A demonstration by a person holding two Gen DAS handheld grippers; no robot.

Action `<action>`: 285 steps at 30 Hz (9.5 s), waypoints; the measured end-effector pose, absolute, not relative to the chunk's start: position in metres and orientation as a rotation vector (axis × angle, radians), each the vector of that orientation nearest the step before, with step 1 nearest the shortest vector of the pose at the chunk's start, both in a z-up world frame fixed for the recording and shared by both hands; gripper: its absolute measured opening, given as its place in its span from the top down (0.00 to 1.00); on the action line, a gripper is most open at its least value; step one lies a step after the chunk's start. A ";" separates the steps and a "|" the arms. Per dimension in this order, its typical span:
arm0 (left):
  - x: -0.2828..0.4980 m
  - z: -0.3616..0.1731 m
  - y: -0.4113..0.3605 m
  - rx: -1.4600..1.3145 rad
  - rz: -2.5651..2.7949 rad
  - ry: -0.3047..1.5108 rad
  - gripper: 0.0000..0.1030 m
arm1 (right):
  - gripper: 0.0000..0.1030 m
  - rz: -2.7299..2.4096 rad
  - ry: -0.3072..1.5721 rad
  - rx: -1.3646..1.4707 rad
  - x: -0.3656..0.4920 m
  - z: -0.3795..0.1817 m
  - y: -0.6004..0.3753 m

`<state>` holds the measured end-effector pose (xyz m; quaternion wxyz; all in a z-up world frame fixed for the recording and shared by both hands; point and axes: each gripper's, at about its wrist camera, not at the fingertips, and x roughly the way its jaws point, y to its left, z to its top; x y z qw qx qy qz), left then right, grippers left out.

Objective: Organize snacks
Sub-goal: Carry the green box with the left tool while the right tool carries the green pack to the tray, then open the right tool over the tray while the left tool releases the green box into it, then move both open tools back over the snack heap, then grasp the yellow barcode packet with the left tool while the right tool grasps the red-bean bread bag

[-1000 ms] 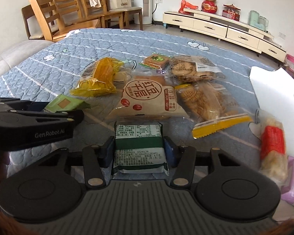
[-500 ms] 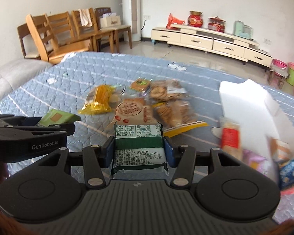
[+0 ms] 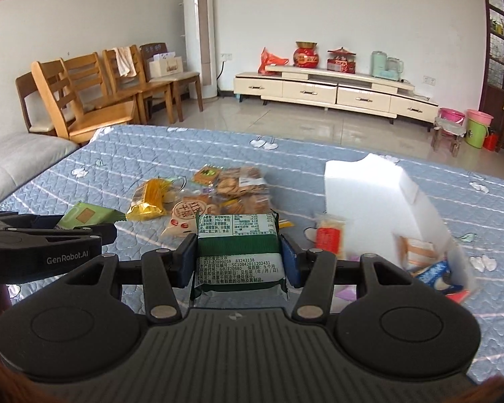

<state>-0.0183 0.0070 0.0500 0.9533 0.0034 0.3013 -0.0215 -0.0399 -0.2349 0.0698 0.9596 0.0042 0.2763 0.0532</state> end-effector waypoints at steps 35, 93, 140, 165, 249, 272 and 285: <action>-0.023 0.062 -0.039 0.051 -0.131 0.588 0.51 | 0.37 0.017 0.495 0.057 -0.074 0.085 -0.271; 0.008 0.057 -0.100 0.093 -0.238 0.604 0.51 | 0.37 -0.108 0.505 0.107 -0.061 0.080 -0.269; 0.089 0.051 -0.191 0.091 -0.342 0.644 0.51 | 0.37 -0.167 0.563 0.134 0.032 0.068 -0.317; 0.114 0.023 -0.231 0.058 -0.487 0.727 0.45 | 0.21 -0.175 0.621 0.198 0.068 0.048 -0.339; 0.057 0.023 0.019 -0.073 -0.005 0.685 0.19 | 0.00 0.056 0.649 0.044 0.039 0.028 -0.171; 0.179 -0.029 0.052 -0.074 0.120 0.814 0.11 | 0.00 0.197 0.677 0.051 0.064 0.006 -0.154; 0.152 -0.025 0.085 -0.050 0.117 0.778 0.60 | 0.00 0.295 0.743 0.007 0.102 -0.006 -0.113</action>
